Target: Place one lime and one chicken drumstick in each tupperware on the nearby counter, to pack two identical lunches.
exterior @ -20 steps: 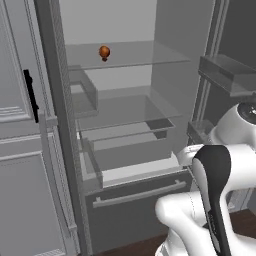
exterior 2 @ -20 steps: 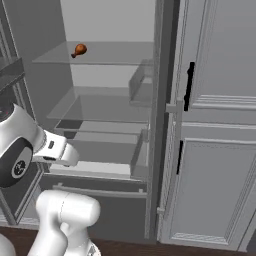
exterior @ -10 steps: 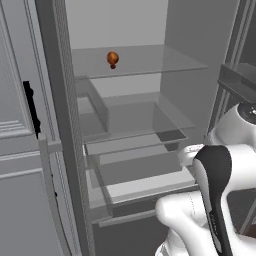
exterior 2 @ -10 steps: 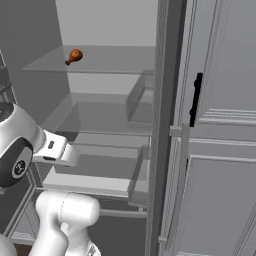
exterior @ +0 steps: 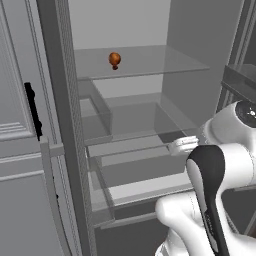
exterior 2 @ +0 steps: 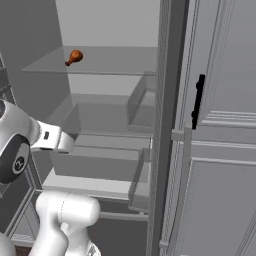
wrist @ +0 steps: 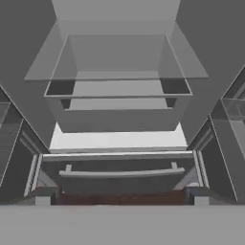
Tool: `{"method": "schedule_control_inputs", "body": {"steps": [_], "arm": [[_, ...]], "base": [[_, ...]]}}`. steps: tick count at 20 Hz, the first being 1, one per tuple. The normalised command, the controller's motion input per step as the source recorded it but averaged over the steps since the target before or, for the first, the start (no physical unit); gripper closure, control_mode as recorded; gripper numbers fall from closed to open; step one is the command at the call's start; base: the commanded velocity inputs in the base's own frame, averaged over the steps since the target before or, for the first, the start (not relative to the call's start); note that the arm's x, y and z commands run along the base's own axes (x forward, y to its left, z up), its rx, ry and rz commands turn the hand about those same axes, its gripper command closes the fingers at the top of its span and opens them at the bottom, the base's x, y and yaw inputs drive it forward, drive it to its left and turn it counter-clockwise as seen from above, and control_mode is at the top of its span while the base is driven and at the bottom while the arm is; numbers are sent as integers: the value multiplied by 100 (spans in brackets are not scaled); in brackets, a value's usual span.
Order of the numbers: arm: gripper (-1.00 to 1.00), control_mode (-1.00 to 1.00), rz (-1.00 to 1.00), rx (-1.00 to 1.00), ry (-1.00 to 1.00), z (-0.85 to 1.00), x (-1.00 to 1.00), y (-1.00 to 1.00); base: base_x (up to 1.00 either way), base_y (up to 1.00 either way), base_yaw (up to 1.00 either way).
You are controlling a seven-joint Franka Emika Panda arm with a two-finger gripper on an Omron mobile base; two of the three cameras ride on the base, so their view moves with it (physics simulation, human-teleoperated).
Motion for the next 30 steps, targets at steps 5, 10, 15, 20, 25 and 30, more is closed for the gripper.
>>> {"method": "schedule_control_inputs", "body": {"steps": [5,10,15,20,25,30], "arm": [[-100,-100,1,5,-26,83,21,22],[-100,-100,0,9,-7,87,10,39],[-100,-100,0,13,-1,68,34,28],[-100,-100,0,12,0,37,49,21],[-100,-100,0,3,0,4,60,28],[-100,-100,0,0,4,0,84,16]], "base": [[0,0,0],[0,0,0],[0,0,0],[0,0,0],[0,0,0],[0,0,0]]}}
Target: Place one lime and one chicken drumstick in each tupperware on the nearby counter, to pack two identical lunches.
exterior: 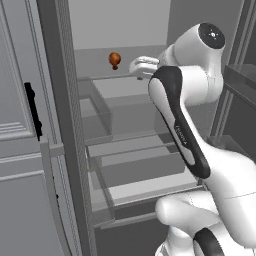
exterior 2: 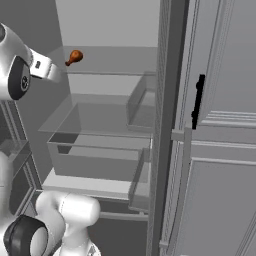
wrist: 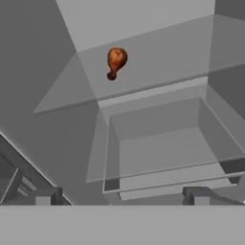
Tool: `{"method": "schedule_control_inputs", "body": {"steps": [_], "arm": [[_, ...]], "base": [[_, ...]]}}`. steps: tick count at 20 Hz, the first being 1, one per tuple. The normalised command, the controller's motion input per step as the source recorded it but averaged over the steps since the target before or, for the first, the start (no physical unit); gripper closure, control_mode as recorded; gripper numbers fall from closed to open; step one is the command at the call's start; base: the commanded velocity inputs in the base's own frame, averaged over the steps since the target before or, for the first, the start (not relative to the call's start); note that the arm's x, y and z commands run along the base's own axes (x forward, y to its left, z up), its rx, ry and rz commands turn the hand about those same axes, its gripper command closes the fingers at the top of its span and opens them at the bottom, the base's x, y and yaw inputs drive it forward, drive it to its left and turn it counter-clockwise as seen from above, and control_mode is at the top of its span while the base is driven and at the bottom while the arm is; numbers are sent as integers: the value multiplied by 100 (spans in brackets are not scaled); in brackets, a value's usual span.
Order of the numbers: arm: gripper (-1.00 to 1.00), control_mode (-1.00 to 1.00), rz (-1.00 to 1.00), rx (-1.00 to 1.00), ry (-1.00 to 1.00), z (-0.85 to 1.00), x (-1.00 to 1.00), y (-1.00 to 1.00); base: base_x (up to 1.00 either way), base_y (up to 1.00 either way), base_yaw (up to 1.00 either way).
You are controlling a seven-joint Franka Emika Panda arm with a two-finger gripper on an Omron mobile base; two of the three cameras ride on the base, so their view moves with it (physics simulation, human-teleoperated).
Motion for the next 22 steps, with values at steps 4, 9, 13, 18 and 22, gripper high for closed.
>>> {"method": "schedule_control_inputs", "body": {"steps": [4,9,13,18,22], "arm": [[-100,-100,0,0,15,0,89,2],[-100,-100,0,-11,8,-1,79,9],[-100,-100,0,-9,0,-1,70,9],[-100,-100,0,0,2,-11,78,0],[-100,-100,0,0,1,-12,79,12]], "base": [[0,0,0],[0,0,0],[0,0,0],[0,0,0],[0,0,0]]}}
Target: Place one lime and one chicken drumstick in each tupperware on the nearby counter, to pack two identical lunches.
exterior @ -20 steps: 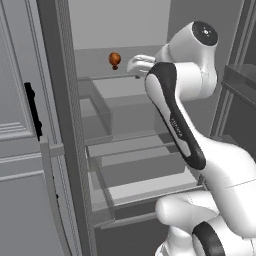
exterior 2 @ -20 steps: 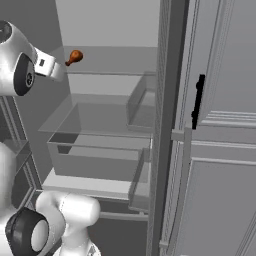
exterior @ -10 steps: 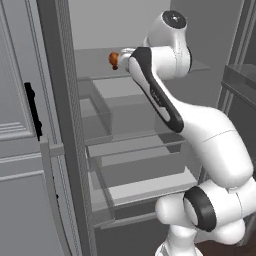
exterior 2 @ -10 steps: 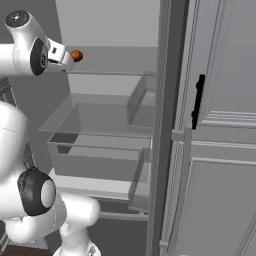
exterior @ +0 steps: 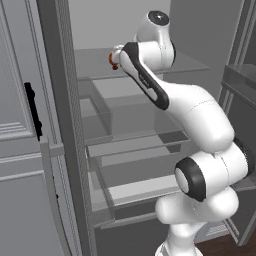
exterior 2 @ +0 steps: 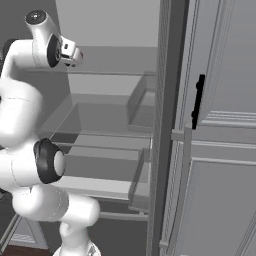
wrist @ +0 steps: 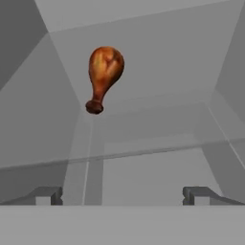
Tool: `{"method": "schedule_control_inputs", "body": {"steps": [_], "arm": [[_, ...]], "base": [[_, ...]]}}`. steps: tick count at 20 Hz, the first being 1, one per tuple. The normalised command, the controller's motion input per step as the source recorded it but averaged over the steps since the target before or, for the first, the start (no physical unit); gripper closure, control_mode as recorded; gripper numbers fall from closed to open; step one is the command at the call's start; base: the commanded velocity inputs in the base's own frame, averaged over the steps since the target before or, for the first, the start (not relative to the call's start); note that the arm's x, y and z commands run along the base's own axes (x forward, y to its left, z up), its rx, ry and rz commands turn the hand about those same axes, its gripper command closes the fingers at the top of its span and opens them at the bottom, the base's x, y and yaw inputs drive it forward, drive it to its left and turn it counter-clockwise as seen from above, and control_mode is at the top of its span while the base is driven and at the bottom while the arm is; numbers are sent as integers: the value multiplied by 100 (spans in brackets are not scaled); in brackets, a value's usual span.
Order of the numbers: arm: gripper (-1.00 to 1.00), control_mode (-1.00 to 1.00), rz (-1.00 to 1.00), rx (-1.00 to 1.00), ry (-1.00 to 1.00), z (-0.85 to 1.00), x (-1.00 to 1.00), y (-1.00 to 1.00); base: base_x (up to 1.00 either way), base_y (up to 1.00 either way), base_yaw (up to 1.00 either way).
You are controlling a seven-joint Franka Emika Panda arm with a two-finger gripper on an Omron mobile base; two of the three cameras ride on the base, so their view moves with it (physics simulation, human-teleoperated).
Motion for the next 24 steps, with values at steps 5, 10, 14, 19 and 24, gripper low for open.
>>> {"method": "schedule_control_inputs", "body": {"steps": [5,10,14,19,24], "arm": [[-100,-100,0,-2,0,-16,67,33],[-100,-100,-3,-1,0,-20,61,5],[-100,-100,-6,-2,0,-29,62,0],[-100,-100,-2,-3,0,-20,62,22],[-100,-100,-1,-3,0,-10,53,26]], "base": [[0,0,0],[0,0,0],[0,0,0],[0,0,0],[0,0,0]]}}
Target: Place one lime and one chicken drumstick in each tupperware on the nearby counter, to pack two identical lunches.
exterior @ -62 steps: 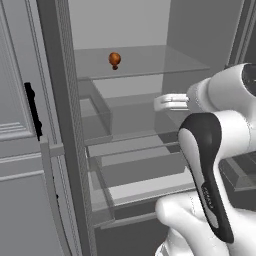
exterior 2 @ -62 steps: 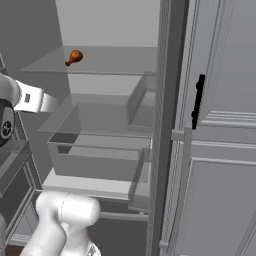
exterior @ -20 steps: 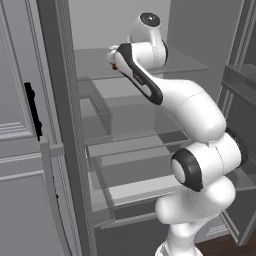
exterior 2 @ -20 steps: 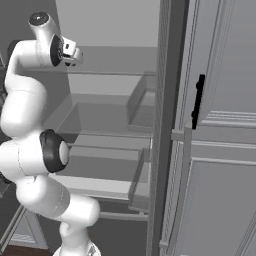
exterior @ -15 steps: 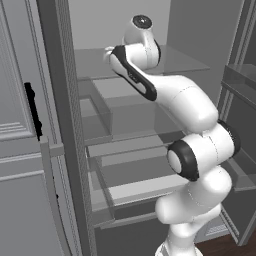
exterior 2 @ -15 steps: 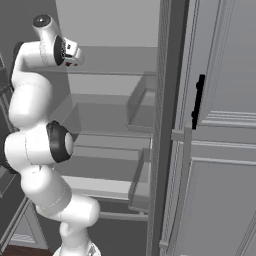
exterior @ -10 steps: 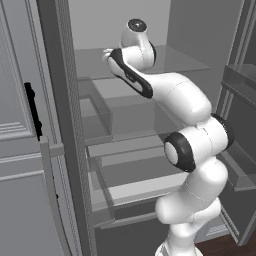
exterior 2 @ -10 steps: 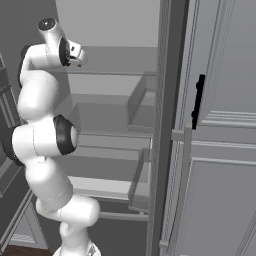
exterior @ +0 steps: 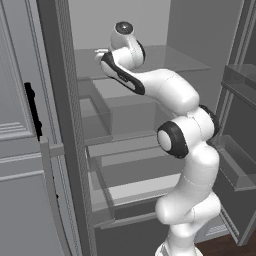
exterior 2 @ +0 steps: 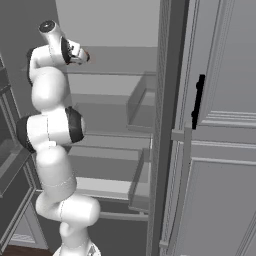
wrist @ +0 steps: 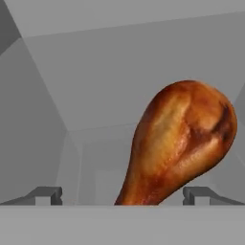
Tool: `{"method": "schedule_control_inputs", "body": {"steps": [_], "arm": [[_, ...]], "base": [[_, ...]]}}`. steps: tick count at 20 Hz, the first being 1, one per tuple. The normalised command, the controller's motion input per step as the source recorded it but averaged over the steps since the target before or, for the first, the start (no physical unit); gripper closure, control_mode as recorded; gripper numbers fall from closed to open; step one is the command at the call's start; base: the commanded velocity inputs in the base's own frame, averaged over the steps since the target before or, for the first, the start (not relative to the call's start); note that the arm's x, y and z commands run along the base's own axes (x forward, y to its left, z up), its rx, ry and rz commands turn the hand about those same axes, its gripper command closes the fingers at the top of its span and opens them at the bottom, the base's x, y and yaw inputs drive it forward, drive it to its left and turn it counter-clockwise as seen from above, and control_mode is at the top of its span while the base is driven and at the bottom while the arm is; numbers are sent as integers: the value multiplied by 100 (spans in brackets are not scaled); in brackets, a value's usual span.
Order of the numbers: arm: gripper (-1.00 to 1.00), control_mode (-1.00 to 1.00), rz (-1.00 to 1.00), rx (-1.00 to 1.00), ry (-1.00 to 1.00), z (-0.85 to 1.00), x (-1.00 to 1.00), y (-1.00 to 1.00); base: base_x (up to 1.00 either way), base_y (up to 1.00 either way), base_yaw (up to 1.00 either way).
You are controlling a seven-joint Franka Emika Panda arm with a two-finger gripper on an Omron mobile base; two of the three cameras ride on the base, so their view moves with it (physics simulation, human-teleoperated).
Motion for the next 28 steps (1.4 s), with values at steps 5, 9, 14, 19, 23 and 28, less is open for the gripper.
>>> {"method": "schedule_control_inputs", "body": {"steps": [5,9,14,19,23,28], "arm": [[100,-100,-4,-3,-4,-55,74,0],[100,-100,-7,-5,-40,-64,29,-2],[100,-100,-12,-5,-57,-44,-1,-2],[100,-100,-18,2,-11,13,-63,-22],[100,-100,-21,5,30,72,-82,-26],[100,-100,-22,1,26,59,-94,-10]], "base": [[0,0,0],[0,0,0],[0,0,0],[0,0,0],[0,0,0],[0,0,0]]}}
